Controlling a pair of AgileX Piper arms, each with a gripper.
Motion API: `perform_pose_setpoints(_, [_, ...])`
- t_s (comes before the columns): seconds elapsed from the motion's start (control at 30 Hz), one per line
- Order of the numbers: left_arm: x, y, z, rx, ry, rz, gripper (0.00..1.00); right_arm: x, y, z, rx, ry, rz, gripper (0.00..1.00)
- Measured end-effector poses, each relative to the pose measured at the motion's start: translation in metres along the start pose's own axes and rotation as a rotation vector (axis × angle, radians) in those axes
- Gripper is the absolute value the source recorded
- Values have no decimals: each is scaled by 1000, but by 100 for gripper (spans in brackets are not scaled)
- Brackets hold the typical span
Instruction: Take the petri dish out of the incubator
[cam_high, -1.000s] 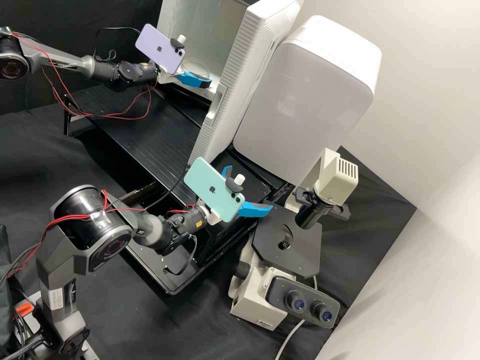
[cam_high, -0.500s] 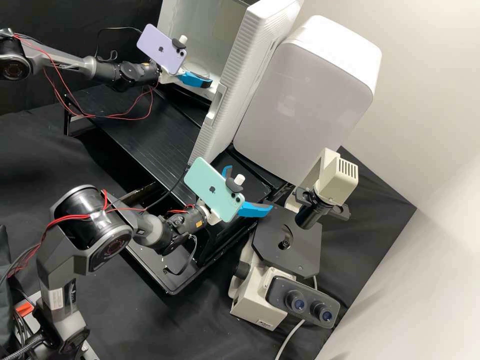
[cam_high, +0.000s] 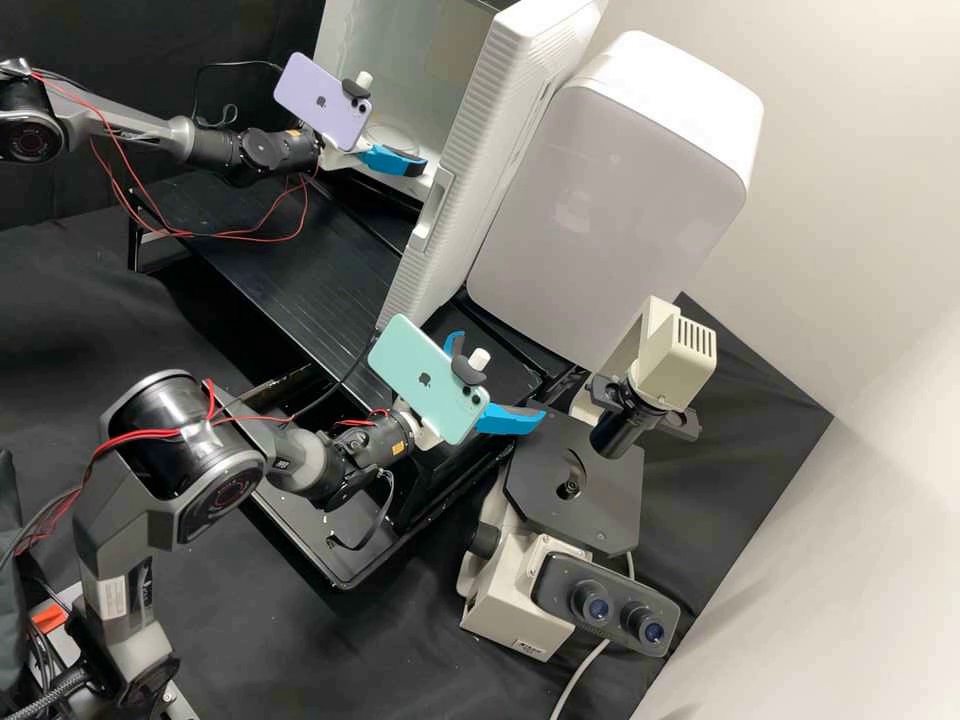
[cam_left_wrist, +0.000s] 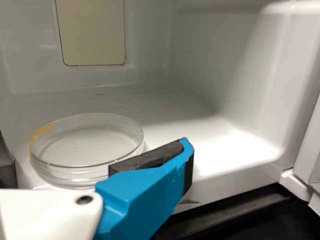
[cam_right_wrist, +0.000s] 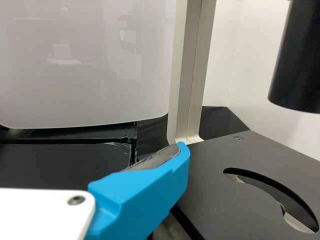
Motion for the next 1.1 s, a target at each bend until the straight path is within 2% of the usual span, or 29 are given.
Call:
perform_pose_setpoints(0.2, [1, -3, 0, 0, -1, -2, 100, 0, 0, 0, 0, 0, 0, 100])
perform_pose_setpoints(0.23, [1, -2, 0, -3, -5, 2, 0, 0, 0, 0, 0, 0, 0, 100])
perform_pose_setpoints(0.53, [1, -2, 0, -34, -10, 18, 0, 0, 0, 0, 0, 0, 0, 100])
perform_pose_setpoints(1.1, [2, -3, 0, -27, -10, 19, 0, 0, 0, 0, 0, 0, 0, 100])
